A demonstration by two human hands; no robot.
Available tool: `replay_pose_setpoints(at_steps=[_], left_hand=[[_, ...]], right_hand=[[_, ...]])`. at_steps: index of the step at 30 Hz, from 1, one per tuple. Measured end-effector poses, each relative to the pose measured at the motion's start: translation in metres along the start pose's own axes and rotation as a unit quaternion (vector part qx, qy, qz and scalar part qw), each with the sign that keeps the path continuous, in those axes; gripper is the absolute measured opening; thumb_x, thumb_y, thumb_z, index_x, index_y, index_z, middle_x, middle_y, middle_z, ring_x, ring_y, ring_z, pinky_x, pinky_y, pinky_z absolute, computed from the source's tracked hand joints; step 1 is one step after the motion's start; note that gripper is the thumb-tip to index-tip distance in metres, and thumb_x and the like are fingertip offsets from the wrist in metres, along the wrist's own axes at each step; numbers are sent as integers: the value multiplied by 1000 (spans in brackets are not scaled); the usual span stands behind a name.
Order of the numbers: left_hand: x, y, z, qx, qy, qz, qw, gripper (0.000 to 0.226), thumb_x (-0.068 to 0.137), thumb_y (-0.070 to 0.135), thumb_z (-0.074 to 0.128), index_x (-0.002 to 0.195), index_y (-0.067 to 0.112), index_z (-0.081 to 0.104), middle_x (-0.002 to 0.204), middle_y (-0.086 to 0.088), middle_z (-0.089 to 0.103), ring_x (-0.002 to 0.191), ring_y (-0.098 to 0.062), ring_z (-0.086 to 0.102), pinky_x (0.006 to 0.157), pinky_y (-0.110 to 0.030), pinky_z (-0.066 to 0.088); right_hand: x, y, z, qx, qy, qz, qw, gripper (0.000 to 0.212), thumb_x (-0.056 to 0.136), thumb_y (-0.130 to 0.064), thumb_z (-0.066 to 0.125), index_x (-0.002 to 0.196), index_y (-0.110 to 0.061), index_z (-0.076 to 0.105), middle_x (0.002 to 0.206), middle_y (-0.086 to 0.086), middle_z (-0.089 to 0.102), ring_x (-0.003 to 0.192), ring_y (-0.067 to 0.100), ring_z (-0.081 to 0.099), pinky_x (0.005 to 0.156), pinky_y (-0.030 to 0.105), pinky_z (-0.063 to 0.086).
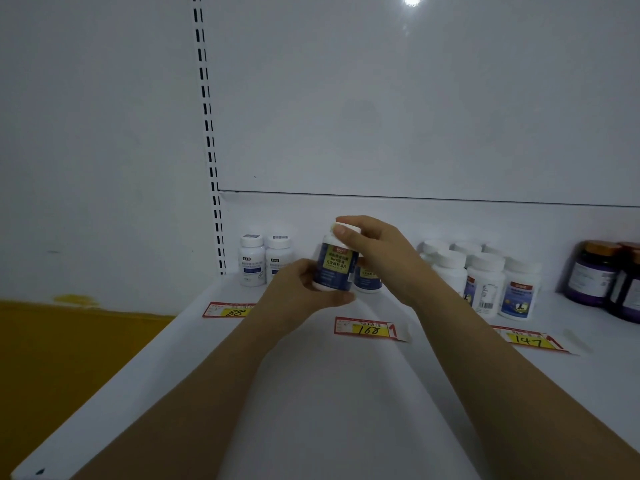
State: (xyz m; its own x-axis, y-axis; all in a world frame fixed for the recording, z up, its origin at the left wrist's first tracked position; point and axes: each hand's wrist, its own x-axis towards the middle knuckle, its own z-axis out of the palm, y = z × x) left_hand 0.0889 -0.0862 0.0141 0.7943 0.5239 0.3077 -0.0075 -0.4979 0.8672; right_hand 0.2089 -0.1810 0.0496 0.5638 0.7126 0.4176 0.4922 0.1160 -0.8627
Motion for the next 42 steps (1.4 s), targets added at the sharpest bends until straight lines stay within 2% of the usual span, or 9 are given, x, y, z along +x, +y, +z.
replay_pose_setpoints(at_steps=[5, 11, 15, 21, 26, 31, 34, 38, 42], left_hand=[[-1, 1, 0, -4, -6, -5, 1000, 49, 74, 25, 77, 119, 18, 56, 109, 5, 65, 94, -9, 62, 70, -9, 46], [1, 0, 1, 3, -13, -11, 1000, 49, 76, 24, 76, 120, 18, 56, 109, 5, 65, 95, -9, 62, 75, -12, 45], [1, 1, 1, 8, -14, -8, 1000, 44, 76, 24, 76, 115, 22, 55, 99, 12, 61, 83, 2, 59, 62, -6, 43], [3, -4, 0, -6, -10, -8, 1000, 44, 74, 15, 77, 110, 23, 54, 105, 8, 64, 95, -8, 61, 74, -12, 46], [8, -10, -10, 29, 84, 49, 995, 54, 73, 4, 76, 123, 14, 56, 115, 4, 62, 105, -13, 58, 92, -26, 46], [11, -13, -15, 79, 189, 110, 973, 55, 72, 2, 76, 123, 7, 57, 117, -7, 63, 102, -12, 52, 77, -6, 39], [11, -14, -18, 85, 202, 113, 969, 55, 72, 4, 77, 123, 8, 57, 117, -7, 64, 104, -14, 55, 85, -14, 45], [6, -2, -21, 31, 125, 76, 989, 50, 73, 12, 78, 119, 13, 59, 114, 2, 66, 106, -14, 61, 90, -24, 48], [-1, 10, -20, -65, -26, -23, 997, 54, 69, 38, 73, 118, 19, 63, 106, 3, 72, 99, -14, 67, 95, -33, 50]], right_hand=[[1, 0, -1, -10, 2, 1, 1000, 39, 89, -43, 57, 124, -27, 58, 116, 6, 61, 104, 18, 62, 91, 33, 53], [0, -1, -2, -30, -6, -7, 1000, 34, 91, -42, 55, 121, -28, 58, 113, 6, 62, 100, 16, 62, 85, 28, 53], [-1, -3, -2, -34, -9, -5, 999, 34, 91, -41, 55, 122, -28, 58, 112, 5, 61, 101, 17, 62, 87, 30, 53], [-3, -8, -1, -7, -30, -9, 999, 35, 88, -32, 63, 122, -27, 57, 116, -4, 60, 103, 13, 59, 75, 17, 49], [-6, -12, 10, -39, -83, -68, 993, 42, 76, -16, 76, 109, -29, 53, 111, -13, 57, 106, 9, 55, 81, 21, 52], [-10, -13, 31, -114, -73, -199, 971, 44, 74, -13, 78, 106, -25, 51, 107, -12, 55, 104, 8, 54, 88, 30, 53], [-9, -13, 32, -115, -62, -231, 964, 46, 75, -14, 78, 109, -26, 50, 110, -10, 55, 106, 9, 54, 91, 31, 52], [-9, -19, 27, -64, -27, -194, 979, 54, 80, -17, 74, 121, -36, 44, 116, -16, 54, 104, 1, 55, 82, 9, 49], [-7, -20, 13, -35, 3, -80, 996, 27, 87, -36, 63, 113, -33, 55, 105, -14, 60, 89, -1, 59, 61, 9, 50]])
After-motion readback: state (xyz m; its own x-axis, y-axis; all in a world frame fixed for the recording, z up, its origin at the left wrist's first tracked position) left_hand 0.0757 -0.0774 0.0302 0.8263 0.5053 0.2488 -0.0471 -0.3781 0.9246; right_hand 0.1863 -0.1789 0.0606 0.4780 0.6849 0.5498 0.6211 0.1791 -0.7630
